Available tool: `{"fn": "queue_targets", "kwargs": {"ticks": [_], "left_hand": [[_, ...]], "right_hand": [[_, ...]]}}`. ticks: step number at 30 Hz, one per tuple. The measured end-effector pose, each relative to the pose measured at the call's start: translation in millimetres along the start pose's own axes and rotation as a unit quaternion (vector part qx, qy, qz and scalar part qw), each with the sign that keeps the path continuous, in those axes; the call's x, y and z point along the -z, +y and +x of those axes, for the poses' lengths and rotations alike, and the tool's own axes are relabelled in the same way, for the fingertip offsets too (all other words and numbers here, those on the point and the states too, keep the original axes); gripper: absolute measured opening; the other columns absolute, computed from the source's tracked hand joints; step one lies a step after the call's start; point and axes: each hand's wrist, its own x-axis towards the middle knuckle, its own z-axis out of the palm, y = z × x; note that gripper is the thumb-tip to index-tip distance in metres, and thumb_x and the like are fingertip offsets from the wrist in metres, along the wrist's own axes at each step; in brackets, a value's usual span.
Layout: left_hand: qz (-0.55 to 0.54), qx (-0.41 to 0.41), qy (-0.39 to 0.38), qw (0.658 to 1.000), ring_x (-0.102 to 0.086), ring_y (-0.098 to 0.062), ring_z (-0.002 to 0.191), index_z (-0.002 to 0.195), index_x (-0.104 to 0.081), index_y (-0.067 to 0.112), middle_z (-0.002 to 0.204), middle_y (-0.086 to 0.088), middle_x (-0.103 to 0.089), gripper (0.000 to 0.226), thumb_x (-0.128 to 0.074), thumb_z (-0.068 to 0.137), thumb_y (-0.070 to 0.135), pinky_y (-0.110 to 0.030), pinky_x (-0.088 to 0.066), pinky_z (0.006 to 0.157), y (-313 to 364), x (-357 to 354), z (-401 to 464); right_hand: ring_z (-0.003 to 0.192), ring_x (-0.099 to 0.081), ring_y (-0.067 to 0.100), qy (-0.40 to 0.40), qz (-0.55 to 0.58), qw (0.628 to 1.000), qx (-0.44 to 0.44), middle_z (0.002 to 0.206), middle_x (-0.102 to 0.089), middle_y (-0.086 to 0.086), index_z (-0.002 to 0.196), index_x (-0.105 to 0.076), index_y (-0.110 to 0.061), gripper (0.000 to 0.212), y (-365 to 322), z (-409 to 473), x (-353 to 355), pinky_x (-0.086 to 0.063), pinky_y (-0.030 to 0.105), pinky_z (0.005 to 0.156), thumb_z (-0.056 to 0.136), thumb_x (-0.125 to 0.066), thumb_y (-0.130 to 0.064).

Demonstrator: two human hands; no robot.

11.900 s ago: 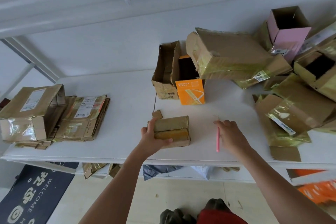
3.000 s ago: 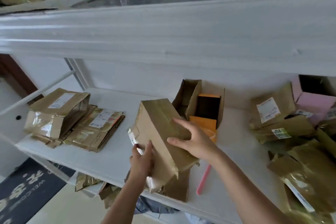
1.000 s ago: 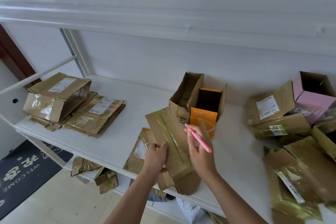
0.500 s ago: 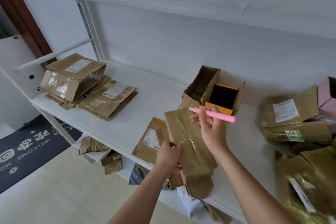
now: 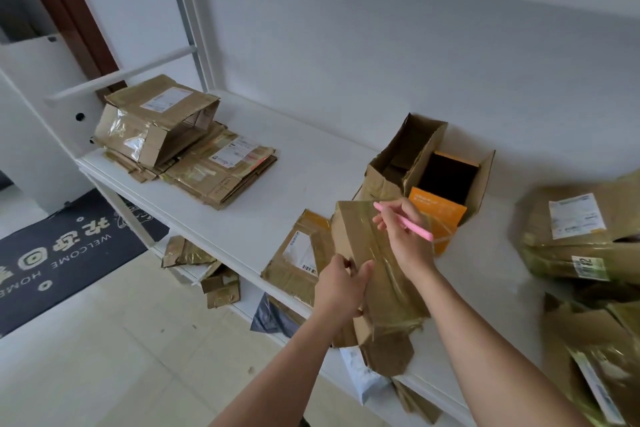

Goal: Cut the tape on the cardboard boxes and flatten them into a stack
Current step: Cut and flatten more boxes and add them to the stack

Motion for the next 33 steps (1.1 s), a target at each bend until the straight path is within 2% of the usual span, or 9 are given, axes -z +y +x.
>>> {"fn": "queue_targets", "kwargs": {"ticks": [2, 7, 11, 16, 23, 27, 33], "left_hand": [[0.015, -0.009, 0.005, 1.000, -0.067, -0.016, 0.072, 0.117, -0.046, 0.016, 0.091, 0.009, -0.052, 0.040, -0.056, 0.095, 0.048, -0.037, -0.062, 0.061, -0.5, -0.2, 0.3], [0.039, -0.025, 0.009, 0.999, -0.067, -0.014, 0.069, 0.107, -0.043, 0.022, 0.090, 0.011, -0.054, 0.034, -0.053, 0.095, 0.052, -0.040, -0.062, 0.064, -5.3, -3.0, 2.6], [0.036, -0.033, 0.008, 0.999, -0.068, -0.016, 0.071, 0.105, -0.044, 0.022, 0.091, 0.006, -0.058, 0.034, -0.054, 0.095, 0.053, -0.044, -0.061, 0.067, -7.4, -4.0, 4.4], [0.042, -0.036, 0.009, 0.998, -0.068, -0.018, 0.071, 0.106, -0.044, 0.022, 0.094, 0.003, -0.059, 0.036, -0.053, 0.094, 0.054, -0.045, -0.061, 0.067, -9.9, -5.0, 6.1], [0.059, -0.045, 0.018, 0.997, -0.069, -0.020, 0.074, 0.105, -0.044, 0.023, 0.102, -0.001, -0.059, 0.040, -0.049, 0.093, 0.061, -0.048, -0.061, 0.067, -14.1, -8.4, 8.9], [0.062, -0.044, 0.016, 0.997, -0.067, -0.020, 0.077, 0.102, -0.042, 0.024, 0.104, -0.001, -0.058, 0.039, -0.049, 0.092, 0.061, -0.047, -0.061, 0.067, -14.1, -8.2, 10.0], [0.060, -0.039, 0.005, 0.997, -0.067, -0.022, 0.079, 0.105, -0.040, 0.024, 0.101, 0.000, -0.055, 0.039, -0.048, 0.093, 0.060, -0.048, -0.060, 0.068, -14.1, -7.5, 11.1]], "right_hand": [[0.069, -0.064, 0.004, 0.003, -0.004, 1.000, -0.001, 0.079, -0.069, 0.004, 0.094, -0.066, -0.006, 0.016, 2.4, 1.1, -1.1, -0.052, 0.014, 0.060, 0.100, -0.055, -0.017], [0.079, -0.068, 0.004, 0.002, -0.007, 1.000, -0.010, 0.092, -0.068, -0.002, 0.100, -0.062, -0.007, 0.007, 3.9, -0.3, -1.0, -0.055, 0.016, 0.059, 0.094, -0.063, -0.009], [0.082, -0.069, 0.007, -0.008, -0.018, 1.000, -0.002, 0.094, -0.069, -0.005, 0.099, -0.063, -0.010, 0.007, 6.3, -0.1, -0.8, -0.058, 0.022, 0.061, 0.093, -0.065, -0.008], [0.086, -0.067, 0.002, -0.019, -0.050, 0.998, 0.032, 0.096, -0.067, -0.006, 0.103, -0.062, -0.012, 0.010, 11.4, 0.8, -5.3, -0.056, 0.016, 0.062, 0.093, -0.065, -0.009], [0.083, -0.066, 0.004, -0.025, -0.072, 0.995, 0.070, 0.089, -0.066, 0.000, 0.098, -0.061, -0.009, 0.009, 12.9, 1.4, -6.3, -0.056, 0.016, 0.059, 0.092, -0.066, -0.007], [0.084, -0.065, 0.004, -0.030, -0.076, 0.994, 0.065, 0.088, -0.065, -0.001, 0.095, -0.061, -0.009, 0.007, 12.0, 0.2, -5.1, -0.057, 0.018, 0.060, 0.091, -0.066, -0.007], [0.080, -0.064, -0.001, -0.066, -0.088, 0.993, 0.044, 0.088, -0.064, 0.000, 0.089, -0.058, -0.007, 0.007, 10.5, 0.1, -0.6, -0.051, 0.011, 0.057, 0.092, -0.064, -0.006]]}}
